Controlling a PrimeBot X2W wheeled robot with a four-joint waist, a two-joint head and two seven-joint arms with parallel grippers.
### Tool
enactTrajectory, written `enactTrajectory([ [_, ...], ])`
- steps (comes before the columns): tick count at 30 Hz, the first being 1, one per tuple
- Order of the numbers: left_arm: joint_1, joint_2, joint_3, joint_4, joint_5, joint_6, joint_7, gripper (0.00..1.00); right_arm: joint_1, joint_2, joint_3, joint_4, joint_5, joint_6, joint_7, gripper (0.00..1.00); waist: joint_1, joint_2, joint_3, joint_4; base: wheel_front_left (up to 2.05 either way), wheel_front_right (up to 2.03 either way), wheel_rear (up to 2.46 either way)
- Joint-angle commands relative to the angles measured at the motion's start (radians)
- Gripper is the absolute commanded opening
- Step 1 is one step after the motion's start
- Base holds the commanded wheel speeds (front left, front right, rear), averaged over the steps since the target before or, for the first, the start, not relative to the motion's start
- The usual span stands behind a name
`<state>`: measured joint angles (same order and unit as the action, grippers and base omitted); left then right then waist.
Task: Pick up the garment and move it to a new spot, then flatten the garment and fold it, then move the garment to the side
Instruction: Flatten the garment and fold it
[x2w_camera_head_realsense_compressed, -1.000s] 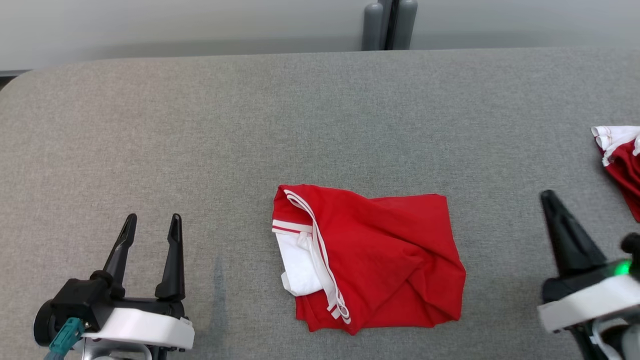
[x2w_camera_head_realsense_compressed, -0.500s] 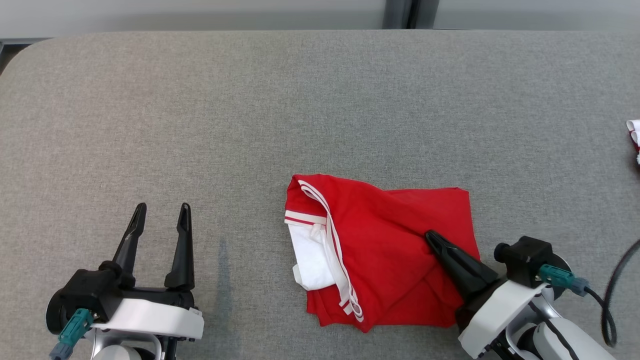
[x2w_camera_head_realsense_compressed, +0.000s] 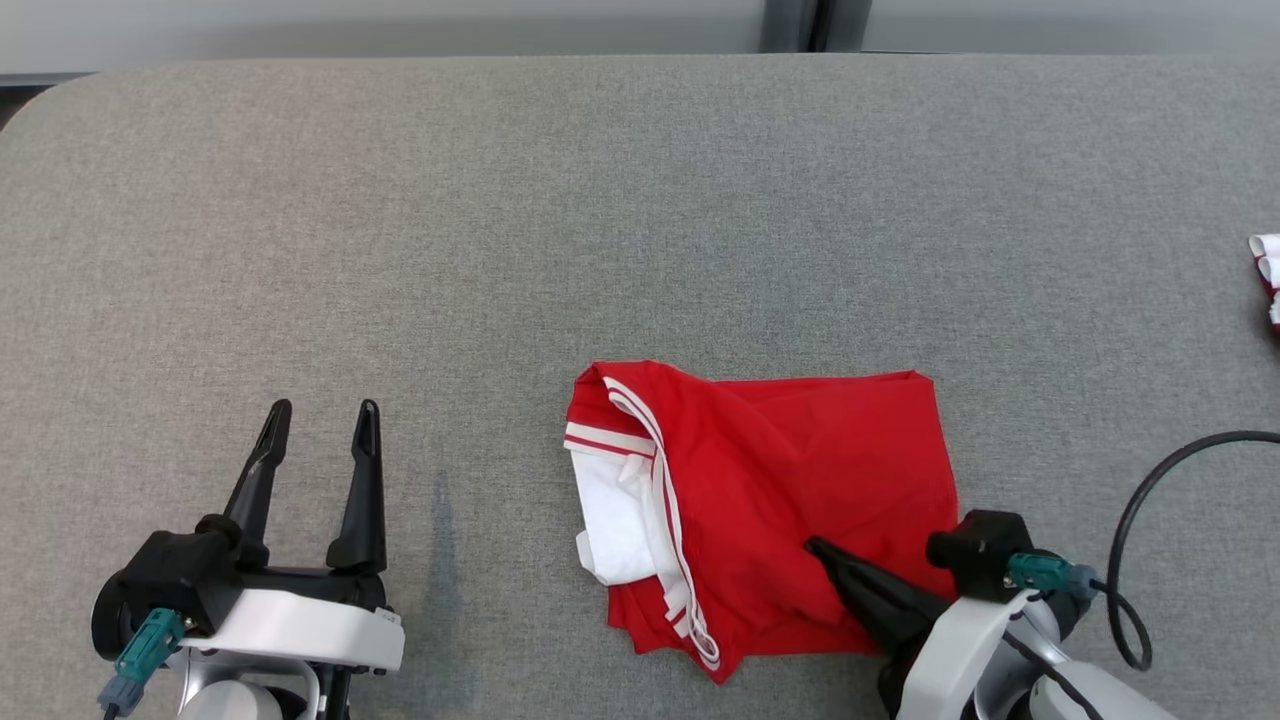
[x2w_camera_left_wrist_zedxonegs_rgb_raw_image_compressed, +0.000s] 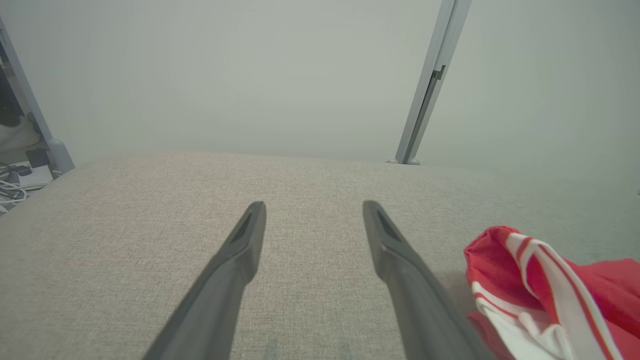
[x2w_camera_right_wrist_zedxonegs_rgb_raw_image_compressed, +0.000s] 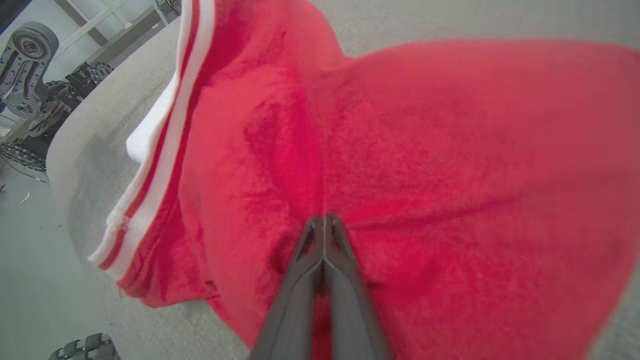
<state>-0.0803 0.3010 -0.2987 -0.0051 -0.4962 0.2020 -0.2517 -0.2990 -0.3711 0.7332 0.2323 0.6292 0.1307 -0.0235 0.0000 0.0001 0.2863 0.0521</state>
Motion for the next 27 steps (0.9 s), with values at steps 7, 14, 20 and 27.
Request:
enactTrajectory([
  [7,-0.014,0.0,0.009,0.011,-0.006,-0.009,-0.008,1.0,0.004,-0.027,0.025,-0.042,0.035,0.0,-0.005,0.0,0.0,-0.0001,-0.003,-0.008,0.0,0.0,0.0],
  [14,-0.009,0.0,0.013,0.021,-0.003,-0.014,-0.011,1.0,0.022,0.006,-0.117,-0.073,0.017,0.0,-0.108,0.0,0.0,-0.0001,-0.02,-0.015,0.0,0.0,0.0],
  [20,0.008,0.004,0.019,0.017,0.0,-0.011,-0.012,1.0,0.075,0.048,-0.325,-0.124,-0.009,0.0,-0.176,0.0,0.0,-0.0001,-0.045,-0.023,0.0,0.0,0.0],
  [27,0.01,0.005,0.028,0.008,0.005,-0.008,-0.013,1.0,0.141,0.094,-0.562,-0.173,-0.1,0.0,-0.193,0.52,0.0,-0.0001,-0.061,-0.026,0.0,0.0,0.0],
])
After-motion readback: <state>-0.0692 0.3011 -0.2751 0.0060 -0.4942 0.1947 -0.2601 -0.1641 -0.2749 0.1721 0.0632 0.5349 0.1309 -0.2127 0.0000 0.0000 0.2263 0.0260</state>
